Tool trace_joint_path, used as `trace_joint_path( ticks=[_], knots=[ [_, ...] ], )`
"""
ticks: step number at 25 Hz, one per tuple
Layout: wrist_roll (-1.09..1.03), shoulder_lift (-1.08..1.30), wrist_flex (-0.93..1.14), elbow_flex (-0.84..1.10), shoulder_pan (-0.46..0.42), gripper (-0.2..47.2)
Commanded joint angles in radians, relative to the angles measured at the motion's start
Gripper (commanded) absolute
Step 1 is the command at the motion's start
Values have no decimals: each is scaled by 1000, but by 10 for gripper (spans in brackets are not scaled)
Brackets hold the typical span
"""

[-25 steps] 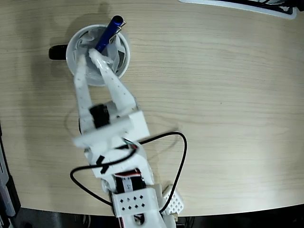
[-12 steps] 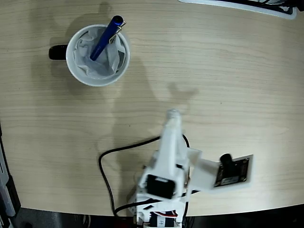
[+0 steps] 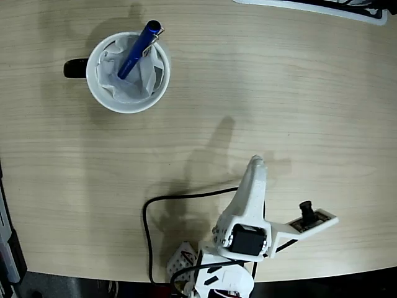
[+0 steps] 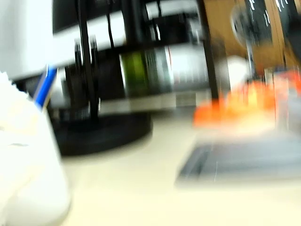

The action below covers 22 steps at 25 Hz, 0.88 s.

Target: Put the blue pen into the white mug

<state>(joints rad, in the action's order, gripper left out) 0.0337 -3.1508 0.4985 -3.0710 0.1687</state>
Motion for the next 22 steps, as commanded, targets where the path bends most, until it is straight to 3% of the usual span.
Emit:
trace_joint_path(
  ticks=[1, 9, 22],
  knots=[
    [43, -107, 261, 3, 5, -1],
    [57, -216, 489, 23, -37, -1],
    [54, -216, 492, 25, -41, 0]
  ],
)
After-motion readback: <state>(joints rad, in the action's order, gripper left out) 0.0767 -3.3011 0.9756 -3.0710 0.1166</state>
